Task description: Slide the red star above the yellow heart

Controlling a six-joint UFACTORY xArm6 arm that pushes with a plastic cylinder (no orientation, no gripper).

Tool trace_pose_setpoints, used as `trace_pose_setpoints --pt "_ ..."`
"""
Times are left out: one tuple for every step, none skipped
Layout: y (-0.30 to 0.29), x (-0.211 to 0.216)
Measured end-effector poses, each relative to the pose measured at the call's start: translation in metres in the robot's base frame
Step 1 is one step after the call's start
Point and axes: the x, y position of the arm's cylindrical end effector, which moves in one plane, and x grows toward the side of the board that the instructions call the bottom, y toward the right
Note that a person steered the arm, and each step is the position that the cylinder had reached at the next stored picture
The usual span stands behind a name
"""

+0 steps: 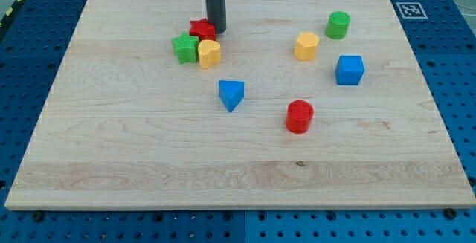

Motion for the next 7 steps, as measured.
trace_pose_setpoints --pt "0.000 -0.009" --pt "0.000 -0.027" --pt "0.000 -0.030" --pt "0.000 -0.030" --pt "0.002 -0.030" --pt "0.002 -0.030" --pt "0.002 -0.030"
